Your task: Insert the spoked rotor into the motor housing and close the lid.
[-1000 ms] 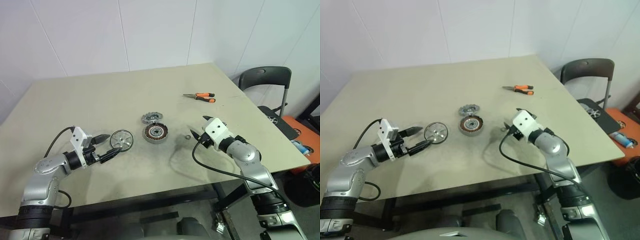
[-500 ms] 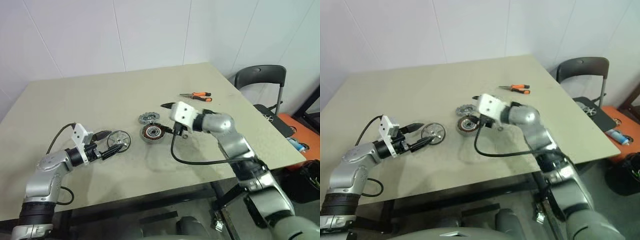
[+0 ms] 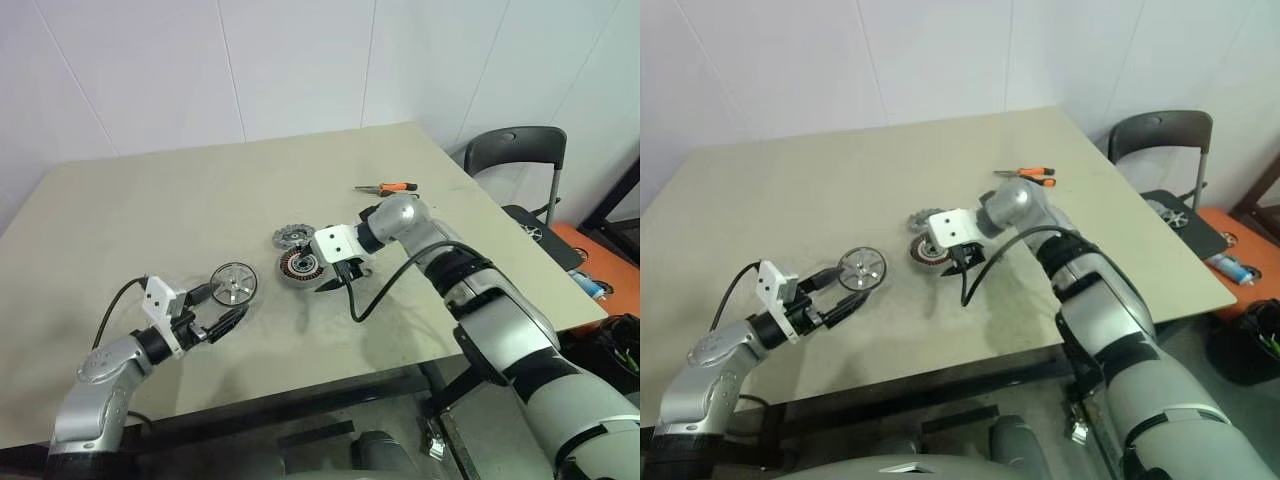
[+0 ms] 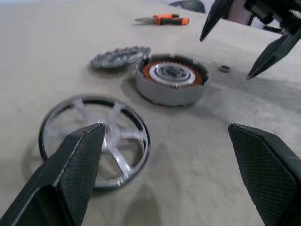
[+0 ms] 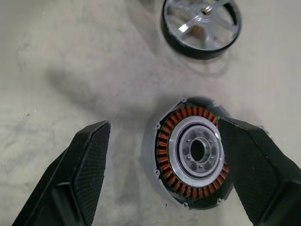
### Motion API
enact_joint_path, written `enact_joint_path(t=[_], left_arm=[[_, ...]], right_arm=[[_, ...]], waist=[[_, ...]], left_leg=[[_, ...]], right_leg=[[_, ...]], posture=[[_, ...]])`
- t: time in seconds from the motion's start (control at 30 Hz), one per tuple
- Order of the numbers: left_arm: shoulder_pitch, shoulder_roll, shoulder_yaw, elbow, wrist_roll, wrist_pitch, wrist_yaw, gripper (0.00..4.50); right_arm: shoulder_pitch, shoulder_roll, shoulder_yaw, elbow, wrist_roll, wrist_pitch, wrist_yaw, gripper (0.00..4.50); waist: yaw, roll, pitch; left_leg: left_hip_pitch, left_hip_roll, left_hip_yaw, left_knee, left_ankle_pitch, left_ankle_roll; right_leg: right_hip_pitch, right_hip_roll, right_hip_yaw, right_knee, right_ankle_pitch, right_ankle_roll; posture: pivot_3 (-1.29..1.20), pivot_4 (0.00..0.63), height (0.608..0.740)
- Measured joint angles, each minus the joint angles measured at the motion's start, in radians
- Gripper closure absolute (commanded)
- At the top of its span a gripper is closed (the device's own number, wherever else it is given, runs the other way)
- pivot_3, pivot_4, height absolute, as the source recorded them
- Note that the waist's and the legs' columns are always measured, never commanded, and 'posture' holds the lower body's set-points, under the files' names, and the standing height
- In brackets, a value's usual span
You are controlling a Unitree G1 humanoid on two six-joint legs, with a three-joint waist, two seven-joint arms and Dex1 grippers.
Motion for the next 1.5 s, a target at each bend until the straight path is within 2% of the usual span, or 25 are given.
enact_joint_path(t=[0.33,0.53,0.77,0.87,1.03,1.07,1.5], left_arm=[[0.081,-0.026,0.006,-0.083,-0.001,-0.001,0.055,0.04],[0.081,-0.029,0.006,-0.091,-0.001,0.001,0.067,0.04],[0.073,-0.028,0.006,-0.090,-0.002,0.002,0.067,0.04],[0.048,-0.028,0.005,-0.086,-0.002,0.003,0.069,0.00],[0.042,-0.032,-0.001,-0.081,-0.001,0.002,0.070,0.00],[0.042,-0.034,-0.001,-0.080,-0.001,0.002,0.071,0.00],[0.042,-0.042,-0.003,-0.080,0.000,0.002,0.088,0.00]], right_arm=[[-0.030,0.078,0.017,0.195,-0.144,-0.092,-0.112,0.70],[-0.030,0.093,0.024,0.256,-0.213,-0.081,-0.239,0.70],[-0.032,0.102,0.019,0.273,-0.233,-0.065,-0.292,0.70],[-0.032,0.104,0.019,0.274,-0.243,-0.065,-0.302,1.35],[-0.034,0.100,0.009,0.273,-0.253,-0.076,-0.306,2.94],[-0.035,0.101,0.009,0.273,-0.254,-0.082,-0.307,3.04],[-0.035,0.116,-0.008,0.274,-0.261,-0.096,-0.297,3.07]], waist=[[-0.011,0.000,0.000],[-0.012,0.000,0.000],[-0.012,0.000,0.000],[-0.012,0.000,0.000],[-0.014,0.001,0.000],[-0.015,0.000,0.000],[-0.015,0.001,0.000]], left_leg=[[0.001,0.000,0.000,0.001,0.001,-0.002],[0.001,-0.001,0.000,0.001,0.001,-0.002],[0.002,-0.001,0.000,0.002,0.001,-0.002],[0.002,-0.001,-0.001,0.002,0.002,-0.003],[0.002,-0.001,-0.001,0.001,0.002,-0.003],[0.003,-0.001,0.000,0.001,0.002,-0.003],[0.004,0.000,-0.001,0.000,0.002,-0.003]], right_leg=[[0.000,0.000,0.000,0.006,0.000,-0.001],[0.000,0.000,0.000,0.006,0.000,-0.001],[0.000,0.000,0.000,0.006,0.000,-0.001],[0.001,0.000,0.000,0.006,0.000,-0.001],[0.000,0.000,0.000,0.005,0.000,-0.001],[0.001,0.000,0.000,0.006,0.000,-0.001],[0.002,0.001,0.000,0.006,0.001,-0.002]], posture=[[0.00,0.000,0.740],[0.00,0.000,0.740],[0.00,0.000,0.740],[0.00,0.000,0.740],[0.00,0.000,0.740],[0.00,0.000,0.740],[0.00,0.000,0.740]])
